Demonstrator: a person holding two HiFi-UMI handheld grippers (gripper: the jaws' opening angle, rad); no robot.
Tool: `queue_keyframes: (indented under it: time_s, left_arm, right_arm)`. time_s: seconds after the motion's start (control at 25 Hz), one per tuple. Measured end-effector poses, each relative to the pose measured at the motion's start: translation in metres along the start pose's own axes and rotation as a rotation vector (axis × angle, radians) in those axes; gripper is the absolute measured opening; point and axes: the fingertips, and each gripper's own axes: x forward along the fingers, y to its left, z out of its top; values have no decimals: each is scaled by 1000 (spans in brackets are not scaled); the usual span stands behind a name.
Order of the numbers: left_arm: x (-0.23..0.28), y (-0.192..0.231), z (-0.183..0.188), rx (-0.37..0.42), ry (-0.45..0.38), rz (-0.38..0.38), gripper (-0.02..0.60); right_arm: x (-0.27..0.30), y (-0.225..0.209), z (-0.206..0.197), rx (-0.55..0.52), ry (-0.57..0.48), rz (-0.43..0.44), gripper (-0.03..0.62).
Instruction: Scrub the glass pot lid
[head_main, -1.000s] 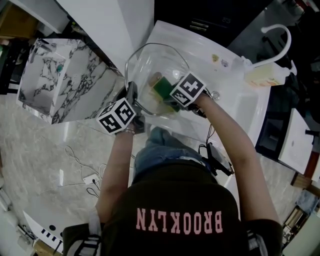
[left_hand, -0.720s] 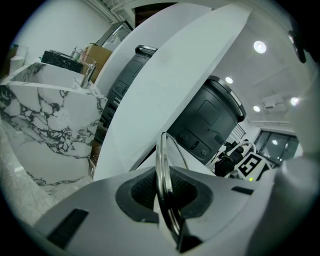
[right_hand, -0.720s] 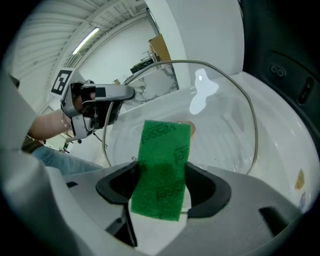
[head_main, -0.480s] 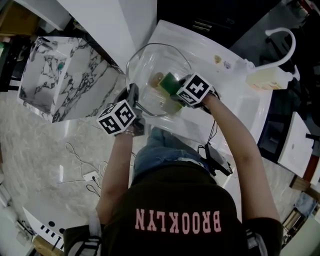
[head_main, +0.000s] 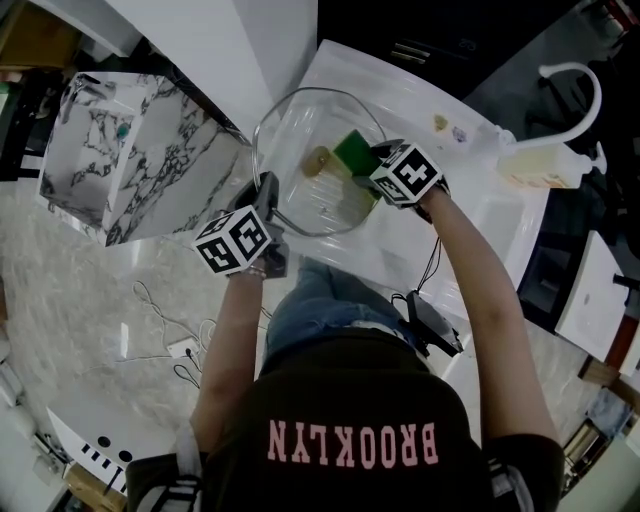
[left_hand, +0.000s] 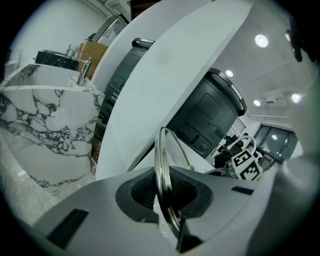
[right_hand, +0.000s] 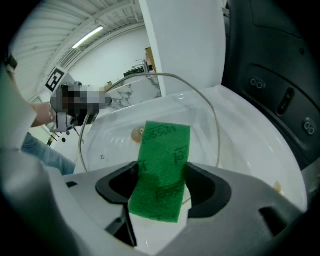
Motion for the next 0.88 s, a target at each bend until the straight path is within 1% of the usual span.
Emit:
queue_keyframes:
  time_s: [0.16, 0.28, 0.36, 0.52, 0.64, 0.68, 0.76, 0.88]
  left_arm:
    - [1, -2, -4, -1, 14, -1, 35]
    - [2, -2, -6, 0, 19, 2, 35]
    - [2, -2, -7, 2, 24, 5, 35]
    - [1, -2, -7, 0, 23, 10, 35]
    - [1, -1, -5, -4, 16, 11, 35]
    - [1, -1, -5, -4, 15, 9, 35]
    - [1, 0, -4, -5, 13, 7, 35]
    - [1, 2, -5, -17, -2, -4, 35]
  right_arm:
    - [-6, -25, 8, 99, -86, -76, 285]
    - [-9, -40, 16, 111, -132, -148, 285]
    - [-11, -46, 22, 84, -157, -197, 285]
    - [-19, -48, 41, -16, -226, -294, 285]
    - [-34, -40, 52, -70, -279, -336, 285]
    - [-40, -35, 56, -71, -296, -328, 285]
    - [-51, -19, 63, -34, -326, -268, 285]
    - [-63, 9, 76, 109, -376, -138, 285]
